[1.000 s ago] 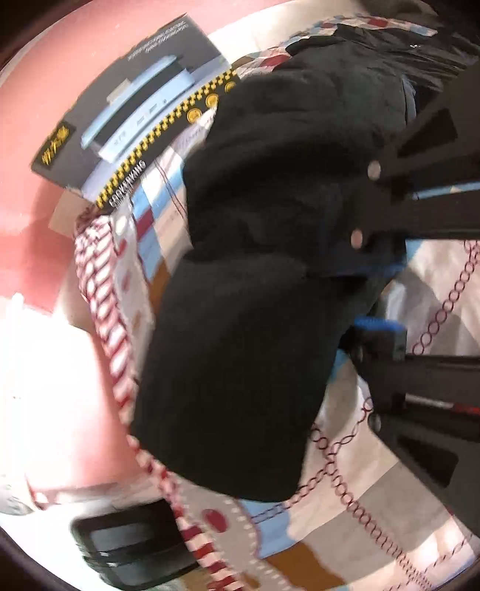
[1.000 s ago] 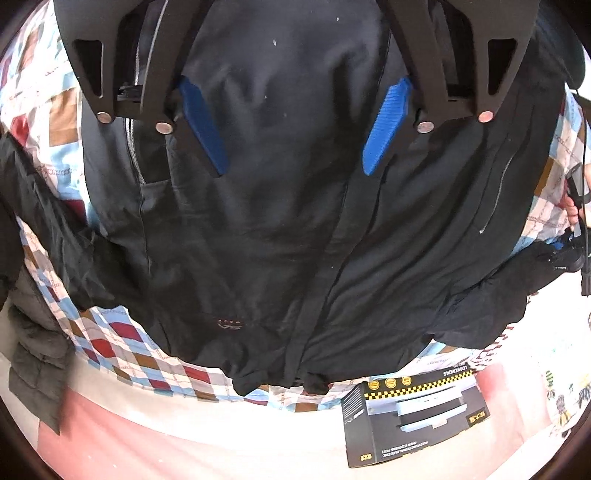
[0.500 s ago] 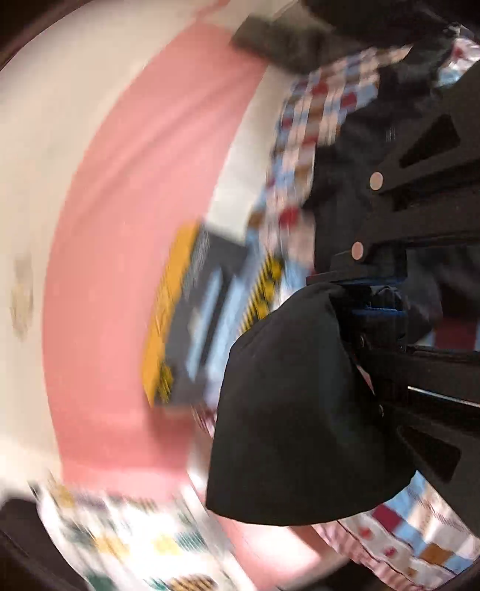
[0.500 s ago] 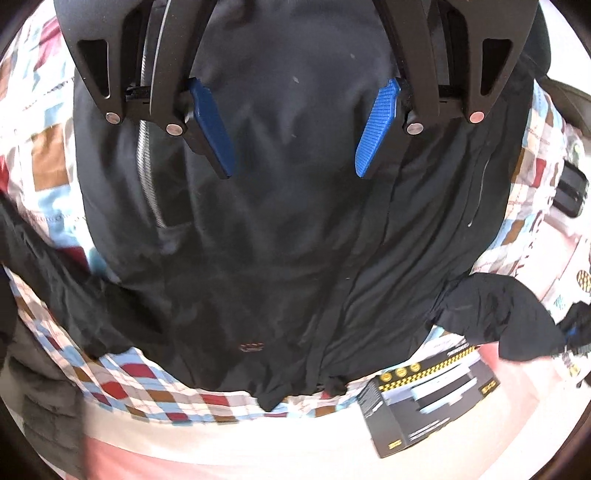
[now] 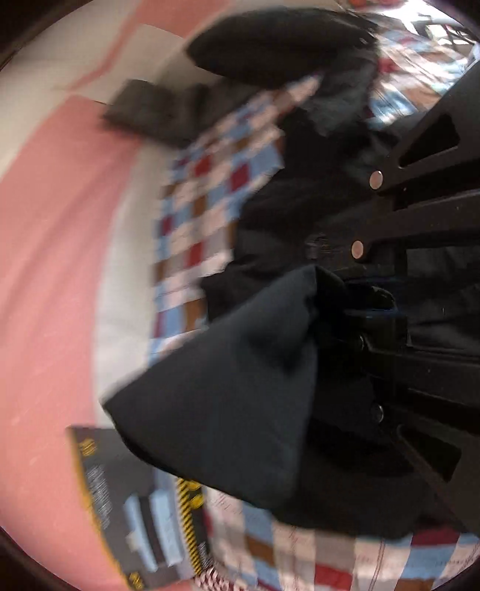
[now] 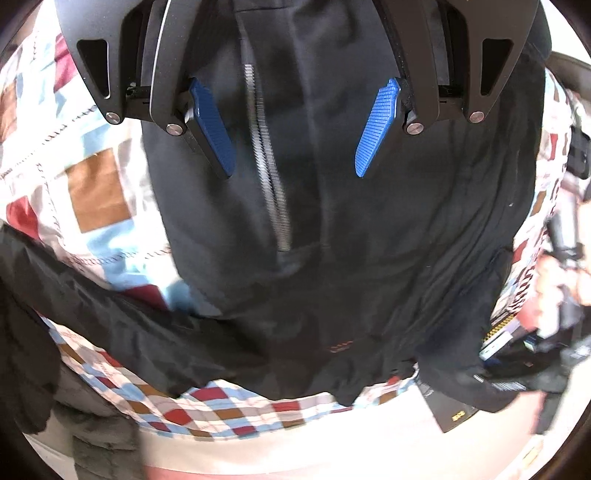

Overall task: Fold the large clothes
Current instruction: 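Lower the sleeve onto the jacket body and open the left tool, then grasp the other sleeve with the right tool and fold it across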

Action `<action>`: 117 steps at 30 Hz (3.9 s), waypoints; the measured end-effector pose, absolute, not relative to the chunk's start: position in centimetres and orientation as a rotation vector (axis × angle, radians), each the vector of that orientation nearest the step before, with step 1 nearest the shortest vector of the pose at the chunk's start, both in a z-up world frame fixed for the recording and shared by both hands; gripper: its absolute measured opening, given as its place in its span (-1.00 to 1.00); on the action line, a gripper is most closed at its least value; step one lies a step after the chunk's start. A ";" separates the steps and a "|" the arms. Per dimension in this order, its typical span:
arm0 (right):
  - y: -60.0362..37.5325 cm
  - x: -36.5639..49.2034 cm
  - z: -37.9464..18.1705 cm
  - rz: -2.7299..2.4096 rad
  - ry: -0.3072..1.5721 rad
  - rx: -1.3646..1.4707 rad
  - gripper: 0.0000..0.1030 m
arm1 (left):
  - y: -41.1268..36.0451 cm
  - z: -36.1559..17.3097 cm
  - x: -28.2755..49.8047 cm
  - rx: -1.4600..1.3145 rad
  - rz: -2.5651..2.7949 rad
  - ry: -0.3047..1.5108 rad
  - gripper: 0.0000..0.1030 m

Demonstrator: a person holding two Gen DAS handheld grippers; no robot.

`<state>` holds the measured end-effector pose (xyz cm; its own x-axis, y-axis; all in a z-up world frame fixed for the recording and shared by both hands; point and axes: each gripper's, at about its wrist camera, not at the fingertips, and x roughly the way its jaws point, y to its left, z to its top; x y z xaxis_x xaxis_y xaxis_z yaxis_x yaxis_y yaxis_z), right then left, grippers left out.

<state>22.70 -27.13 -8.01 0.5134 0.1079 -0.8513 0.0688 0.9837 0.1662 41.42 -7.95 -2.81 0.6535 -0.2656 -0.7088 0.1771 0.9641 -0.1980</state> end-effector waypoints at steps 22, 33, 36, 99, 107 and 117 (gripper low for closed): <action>-24.4 31.7 -5.8 0.151 0.902 0.185 0.04 | 7.3 -5.1 40.5 -0.167 -0.053 0.839 -0.42; -23.8 43.5 -11.5 0.143 1.035 0.205 -0.37 | 9.5 -12.3 41.1 -0.226 -0.028 0.933 -0.71; -24.4 42.0 -10.2 0.096 1.049 0.175 -0.37 | 9.8 -11.5 41.2 -0.229 -0.031 0.947 -0.71; -48.9 23.4 -8.2 -0.319 0.856 0.616 0.22 | -4.5 -6.8 24.9 -0.048 -0.199 0.982 -0.28; -55.6 25.9 -12.0 -0.390 0.837 0.831 0.23 | -4.3 -9.2 27.3 -0.040 -0.168 1.018 -0.28; -59.7 27.7 -12.9 -0.472 0.753 0.970 0.15 | -3.4 -10.6 28.1 -0.052 -0.147 1.033 -0.28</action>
<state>27.74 -59.71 -12.88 0.6586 -0.0313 -0.7518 0.6627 0.4974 0.5598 28.13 -3.37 -10.64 0.5038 -0.1459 -0.8514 0.0969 0.9890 -0.1121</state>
